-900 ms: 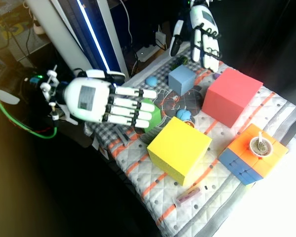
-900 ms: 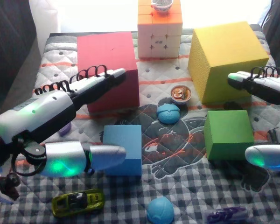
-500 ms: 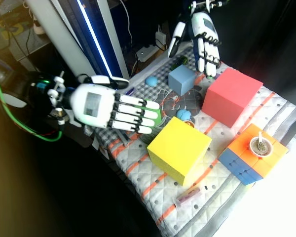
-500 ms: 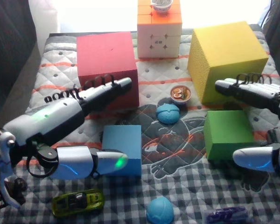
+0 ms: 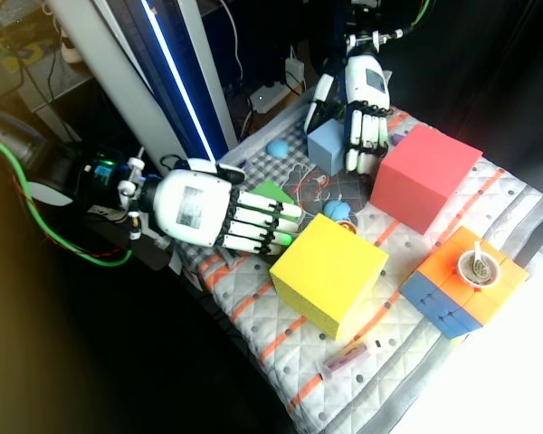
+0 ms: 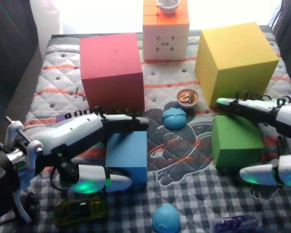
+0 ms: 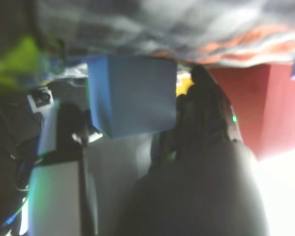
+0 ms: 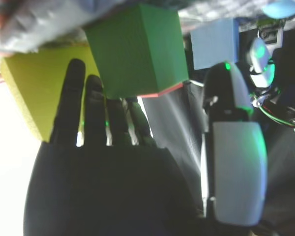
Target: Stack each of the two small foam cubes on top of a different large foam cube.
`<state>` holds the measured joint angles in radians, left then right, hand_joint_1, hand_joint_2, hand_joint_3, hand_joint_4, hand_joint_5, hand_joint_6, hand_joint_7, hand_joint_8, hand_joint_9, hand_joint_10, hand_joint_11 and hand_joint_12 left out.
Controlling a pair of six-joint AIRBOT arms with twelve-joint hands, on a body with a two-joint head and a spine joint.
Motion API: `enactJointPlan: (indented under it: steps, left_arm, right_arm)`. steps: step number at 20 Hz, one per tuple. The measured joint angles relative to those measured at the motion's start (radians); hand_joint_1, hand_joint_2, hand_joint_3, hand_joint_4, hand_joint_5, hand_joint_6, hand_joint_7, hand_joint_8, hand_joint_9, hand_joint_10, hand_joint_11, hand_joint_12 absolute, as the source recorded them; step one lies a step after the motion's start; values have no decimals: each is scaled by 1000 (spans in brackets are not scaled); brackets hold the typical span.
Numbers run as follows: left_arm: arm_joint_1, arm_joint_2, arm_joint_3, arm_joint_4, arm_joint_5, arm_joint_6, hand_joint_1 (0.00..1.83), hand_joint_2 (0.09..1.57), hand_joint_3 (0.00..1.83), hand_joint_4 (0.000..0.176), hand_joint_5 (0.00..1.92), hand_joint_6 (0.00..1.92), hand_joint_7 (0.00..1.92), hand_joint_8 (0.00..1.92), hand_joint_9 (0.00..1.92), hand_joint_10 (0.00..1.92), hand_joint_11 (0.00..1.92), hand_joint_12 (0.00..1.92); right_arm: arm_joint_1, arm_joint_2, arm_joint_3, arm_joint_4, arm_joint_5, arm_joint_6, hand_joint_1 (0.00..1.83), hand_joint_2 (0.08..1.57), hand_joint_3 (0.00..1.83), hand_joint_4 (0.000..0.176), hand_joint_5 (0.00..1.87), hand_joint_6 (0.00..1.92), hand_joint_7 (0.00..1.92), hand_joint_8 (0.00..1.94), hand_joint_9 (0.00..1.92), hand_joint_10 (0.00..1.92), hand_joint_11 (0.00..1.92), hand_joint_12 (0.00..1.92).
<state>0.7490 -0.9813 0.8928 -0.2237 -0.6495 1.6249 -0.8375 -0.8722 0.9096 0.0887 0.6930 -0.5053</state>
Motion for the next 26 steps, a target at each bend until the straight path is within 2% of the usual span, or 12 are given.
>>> enactJointPlan:
  steps: [1,2,4,7,10,13,17,19,21,22,24,26]
  left_arm:
    - [-1,-3,0,-6,-3,14,1106,1252,4,0,614,1299,334,1158,223,1578,202,1879]
    - [-7,-12,0,-15,-6,32,1076,1338,15,0,603,1582,447,1574,247,1674,252,1902]
    - [-8,-13,-7,-15,-13,48,1059,1369,1,8,582,1637,486,1706,289,1732,291,1903]
    - [-5,2,-41,-3,-34,48,988,1383,1,0,510,1675,224,1636,216,1735,160,1920]
    - [-5,67,-97,49,-93,47,937,1371,0,0,521,1664,207,1435,181,1607,124,1917]
    - [-20,126,-120,79,-138,47,940,1367,1,0,527,1656,178,1454,152,1567,45,1849]
    - [-103,147,-121,133,-140,46,953,1347,0,0,557,1614,219,1300,164,1320,0,1671]
    - [-121,152,-118,132,-136,47,959,1353,0,0,549,1622,183,1256,196,1365,146,1760]
    - [-149,157,-116,113,-123,95,1008,1348,0,0,550,1612,217,1381,273,1626,297,1897]
    - [-169,159,-116,101,-125,127,1033,1381,2,0,472,1673,486,1653,308,1721,359,1916]
    - [-207,163,-111,86,-143,150,1272,1294,0,0,235,1325,613,1570,379,1664,375,1921]
    - [-233,162,-93,79,-145,151,1167,1143,0,0,377,1068,450,1225,514,1542,505,1904]
  right_arm:
    - [2,-1,4,3,4,0,1179,1086,3,0,257,985,559,897,439,1346,240,1828]
    - [6,-5,12,8,9,-1,1175,1230,22,0,490,1398,769,1330,635,1544,441,1888]
    - [6,-9,12,12,11,3,1088,1331,27,0,549,1567,634,1680,544,1844,498,1920]
    - [10,10,-5,6,5,2,1057,1363,11,19,535,1655,574,1698,485,1914,547,1921]
    - [9,72,-60,-25,37,0,1108,1360,4,0,475,1581,661,1734,531,1911,465,1921]
    - [10,129,-85,-23,109,0,1159,1333,0,0,517,1478,711,1707,751,1902,819,1921]
    - [50,161,-92,-51,146,0,1276,1314,2,0,442,1583,679,1605,657,1666,439,1921]
    - [82,161,-84,-56,149,0,1320,1305,1,0,454,1514,673,1616,696,1682,640,1921]
    - [119,161,-72,-59,150,-1,1323,1303,0,0,477,1455,650,1617,723,1728,868,1921]
    - [135,160,-65,-60,151,0,1202,1309,2,0,504,1505,740,1603,894,1776,966,1921]
    - [168,159,-45,-63,151,0,1174,1301,0,0,534,1499,775,1569,910,1775,931,1921]
    - [203,155,-24,-51,148,0,1154,1302,0,0,542,1509,765,1556,807,1809,930,1921]
